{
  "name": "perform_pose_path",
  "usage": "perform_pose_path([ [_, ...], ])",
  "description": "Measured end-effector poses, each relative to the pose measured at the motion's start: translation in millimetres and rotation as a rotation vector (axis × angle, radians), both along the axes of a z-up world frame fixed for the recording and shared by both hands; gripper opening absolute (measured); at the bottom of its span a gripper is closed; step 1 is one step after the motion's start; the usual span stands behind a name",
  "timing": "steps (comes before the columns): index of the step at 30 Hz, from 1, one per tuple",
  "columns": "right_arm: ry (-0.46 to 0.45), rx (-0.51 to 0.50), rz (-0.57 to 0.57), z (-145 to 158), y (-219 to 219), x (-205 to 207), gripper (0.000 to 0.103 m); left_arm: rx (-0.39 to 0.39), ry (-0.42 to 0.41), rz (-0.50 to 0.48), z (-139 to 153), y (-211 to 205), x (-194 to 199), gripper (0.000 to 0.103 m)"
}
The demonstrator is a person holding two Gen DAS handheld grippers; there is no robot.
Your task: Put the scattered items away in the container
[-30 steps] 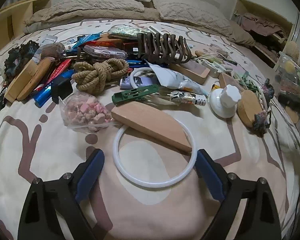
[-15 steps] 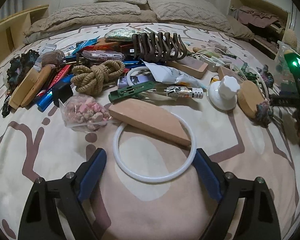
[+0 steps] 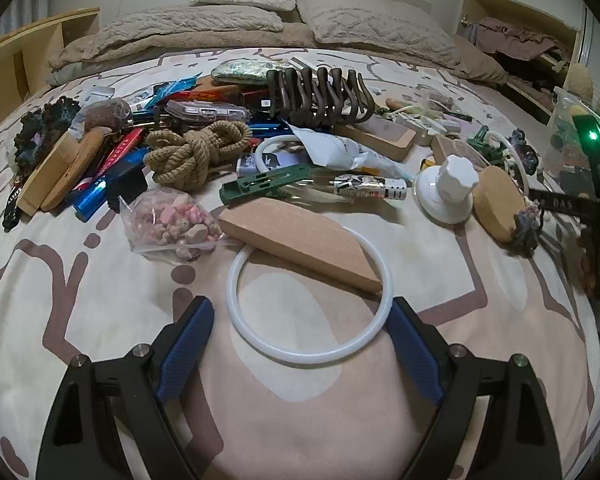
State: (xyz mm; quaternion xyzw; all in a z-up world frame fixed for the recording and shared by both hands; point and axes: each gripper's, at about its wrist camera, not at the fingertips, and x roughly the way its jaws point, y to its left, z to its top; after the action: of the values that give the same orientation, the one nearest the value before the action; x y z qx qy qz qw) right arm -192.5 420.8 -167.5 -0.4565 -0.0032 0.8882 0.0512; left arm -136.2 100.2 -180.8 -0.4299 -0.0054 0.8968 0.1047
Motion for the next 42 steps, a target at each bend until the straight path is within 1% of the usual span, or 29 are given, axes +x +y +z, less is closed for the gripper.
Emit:
perform_pose_path([
  [3, -0.006, -0.032, 0.009, 2, -4, 15, 0.084, 0.014, 0.003, 0.009, 1, -4, 2, 0.082],
  [8, -0.011, -0.037, 0.025, 6, -16, 50, 0.085, 0.049, -0.004, 0.017, 4, -14, 8, 0.073],
  [10, -0.009, -0.038, 0.029, 8, -21, 65, 0.085, 0.031, -0.005, 0.008, 5, -14, 14, 0.071],
  [14, -0.004, -0.052, 0.035, 10, -32, 92, 0.085, -0.01, 0.002, -0.029, 7, -14, 29, 0.069],
  [18, -0.008, -0.093, 0.06, 10, -51, 120, 0.084, -0.018, 0.001, -0.064, 8, -18, 42, 0.069],
  [20, -0.01, -0.101, 0.079, 10, -63, 132, 0.085, -0.002, -0.005, -0.066, 9, -23, 45, 0.076],
  [21, -0.011, -0.104, 0.091, 10, -71, 138, 0.085, 0.006, -0.01, -0.065, 9, -24, 44, 0.091],
  [22, -0.013, -0.108, 0.104, 10, -78, 143, 0.085, 0.01, -0.015, -0.059, 9, -25, 43, 0.1],
  [30, -0.028, -0.112, 0.204, 10, -131, 172, 0.085, 0.026, -0.082, -0.05, 10, -21, 11, 0.103],
  [34, -0.039, -0.095, 0.236, 7, -145, 178, 0.085, 0.028, -0.134, -0.045, 11, -12, -10, 0.103],
  [36, -0.04, -0.087, 0.237, 7, -147, 178, 0.085, 0.022, -0.142, -0.048, 12, -5, -17, 0.103],
  [38, -0.041, -0.102, 0.234, 8, -145, 177, 0.085, 0.008, -0.147, -0.054, 11, 5, -24, 0.103],
  [40, -0.041, -0.116, 0.232, 7, -143, 176, 0.085, -0.024, -0.138, -0.051, 9, 14, -30, 0.103],
  [42, -0.039, -0.118, 0.232, 6, -143, 176, 0.085, -0.069, -0.13, -0.054, 5, 21, -33, 0.098],
])
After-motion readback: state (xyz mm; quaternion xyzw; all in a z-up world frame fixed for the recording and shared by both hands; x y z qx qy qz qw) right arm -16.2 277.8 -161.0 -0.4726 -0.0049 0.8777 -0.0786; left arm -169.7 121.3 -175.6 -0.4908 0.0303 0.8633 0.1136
